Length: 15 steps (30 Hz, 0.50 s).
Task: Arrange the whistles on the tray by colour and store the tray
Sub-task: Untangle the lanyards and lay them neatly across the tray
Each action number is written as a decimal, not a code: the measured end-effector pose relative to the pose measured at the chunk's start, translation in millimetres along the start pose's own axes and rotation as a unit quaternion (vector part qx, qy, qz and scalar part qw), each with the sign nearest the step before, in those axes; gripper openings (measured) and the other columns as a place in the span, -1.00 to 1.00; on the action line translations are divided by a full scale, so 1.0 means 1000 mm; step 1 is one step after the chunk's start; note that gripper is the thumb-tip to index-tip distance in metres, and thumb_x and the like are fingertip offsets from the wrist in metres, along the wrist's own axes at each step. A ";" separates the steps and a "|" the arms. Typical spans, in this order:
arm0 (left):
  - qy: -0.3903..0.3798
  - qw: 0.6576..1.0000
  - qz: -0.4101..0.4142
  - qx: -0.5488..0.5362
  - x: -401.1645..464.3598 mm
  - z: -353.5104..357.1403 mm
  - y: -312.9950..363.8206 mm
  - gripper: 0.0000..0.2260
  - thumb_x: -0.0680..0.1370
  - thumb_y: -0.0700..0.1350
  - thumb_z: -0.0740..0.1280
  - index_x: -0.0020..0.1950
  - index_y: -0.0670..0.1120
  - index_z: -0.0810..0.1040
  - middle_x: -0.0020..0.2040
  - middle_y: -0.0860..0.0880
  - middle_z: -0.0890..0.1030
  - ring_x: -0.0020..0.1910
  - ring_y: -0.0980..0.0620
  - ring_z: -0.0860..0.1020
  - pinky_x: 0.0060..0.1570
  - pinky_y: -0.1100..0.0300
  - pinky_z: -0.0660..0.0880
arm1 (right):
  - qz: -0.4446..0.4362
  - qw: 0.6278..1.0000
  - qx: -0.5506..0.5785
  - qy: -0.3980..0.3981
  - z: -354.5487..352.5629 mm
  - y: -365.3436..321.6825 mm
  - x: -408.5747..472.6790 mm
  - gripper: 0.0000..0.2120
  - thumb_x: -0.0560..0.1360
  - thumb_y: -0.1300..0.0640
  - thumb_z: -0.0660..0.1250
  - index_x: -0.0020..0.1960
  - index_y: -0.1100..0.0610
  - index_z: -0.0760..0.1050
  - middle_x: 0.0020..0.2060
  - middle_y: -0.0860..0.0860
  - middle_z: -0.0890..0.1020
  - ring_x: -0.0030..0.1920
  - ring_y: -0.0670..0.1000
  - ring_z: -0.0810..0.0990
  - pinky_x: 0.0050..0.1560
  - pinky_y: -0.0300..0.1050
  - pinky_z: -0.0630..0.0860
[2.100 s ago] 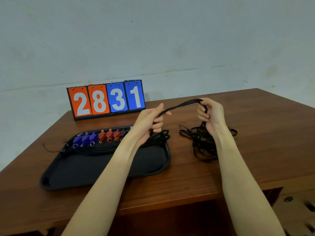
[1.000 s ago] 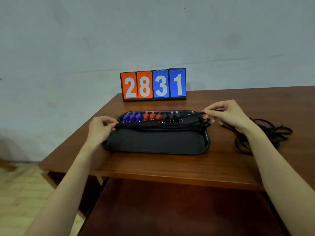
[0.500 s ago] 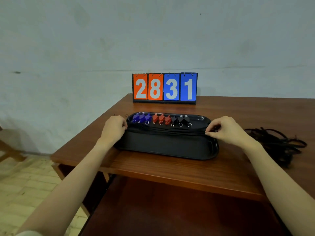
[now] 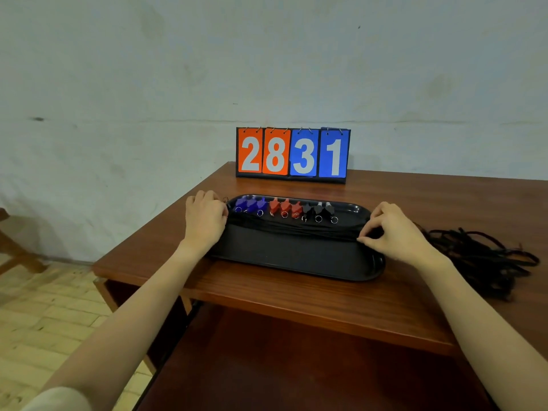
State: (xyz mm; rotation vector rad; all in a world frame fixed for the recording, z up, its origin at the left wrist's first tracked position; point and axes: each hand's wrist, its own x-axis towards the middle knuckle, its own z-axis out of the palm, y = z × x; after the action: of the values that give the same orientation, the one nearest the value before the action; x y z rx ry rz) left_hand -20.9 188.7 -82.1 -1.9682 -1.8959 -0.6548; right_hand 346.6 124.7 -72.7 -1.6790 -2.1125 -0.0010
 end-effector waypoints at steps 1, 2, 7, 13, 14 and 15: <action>0.006 1.000 -0.002 -0.003 -0.001 0.000 0.002 -0.86 0.54 -0.09 0.35 0.02 -0.07 0.68 0.14 -0.08 0.56 0.17 -0.06 0.44 0.21 0.05 0.33 | 0.000 1.000 0.010 0.010 -0.001 0.001 0.000 -0.92 0.39 -0.01 0.48 -0.20 -0.02 0.66 -0.09 -0.04 0.42 0.00 -0.06 0.36 -0.10 -0.13 0.43; 0.008 1.000 -0.001 -0.009 -0.001 0.000 0.005 -0.85 0.55 -0.08 0.35 0.03 -0.07 0.68 0.15 -0.08 0.56 0.18 -0.06 0.43 0.21 0.05 0.33 | 0.004 0.999 0.023 0.026 -0.003 0.003 0.000 -0.90 0.39 -0.04 0.48 -0.21 -0.02 0.66 -0.10 -0.03 0.42 -0.01 -0.06 0.37 -0.11 -0.11 0.44; -0.002 0.996 0.030 -0.083 -0.002 -0.010 0.038 -0.79 0.55 -0.03 0.34 0.13 -0.04 0.62 0.13 -0.06 0.58 0.13 -0.01 0.50 0.15 0.06 0.42 | 0.105 0.973 0.108 0.172 -0.027 0.021 0.000 -0.90 0.52 0.12 0.35 -0.08 0.12 0.63 -0.21 -0.08 0.49 -0.06 -0.01 0.45 0.00 -0.07 0.39; 0.007 0.970 0.125 -0.207 -0.003 -0.014 0.104 -0.72 0.56 0.03 0.30 0.22 -0.05 0.54 0.09 0.00 0.59 0.07 0.06 0.53 0.15 0.04 0.49 | 0.256 0.940 0.139 0.176 -0.032 0.063 -0.002 -0.77 0.57 0.27 0.18 0.10 0.19 0.59 0.12 0.15 0.60 0.07 0.09 0.54 0.02 -0.14 0.39; 0.009 0.967 0.142 -0.212 -0.002 -0.014 0.116 -0.71 0.57 0.04 0.29 0.23 -0.05 0.54 0.10 0.00 0.59 0.08 0.06 0.53 0.15 0.05 0.49 | 0.254 0.943 0.137 0.163 -0.030 0.065 -0.002 -0.78 0.57 0.27 0.19 0.10 0.20 0.59 0.10 0.15 0.61 0.05 0.07 0.54 0.02 -0.16 0.39; 0.010 0.963 0.160 -0.216 0.000 -0.014 0.128 -0.70 0.57 0.04 0.28 0.24 -0.07 0.54 0.12 -0.01 0.59 0.09 0.05 0.53 0.15 0.04 0.48 | 0.248 0.948 0.134 0.150 -0.028 0.065 -0.002 -0.80 0.57 0.26 0.21 0.09 0.19 0.60 0.08 0.14 0.63 0.00 0.03 0.53 0.02 -0.17 0.40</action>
State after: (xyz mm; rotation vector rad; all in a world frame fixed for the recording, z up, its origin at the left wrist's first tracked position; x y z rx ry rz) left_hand 105.6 174.2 -60.5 -2.4467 -1.4572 -1.0501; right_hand 416.5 132.7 -64.7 -1.8562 -1.3658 0.1652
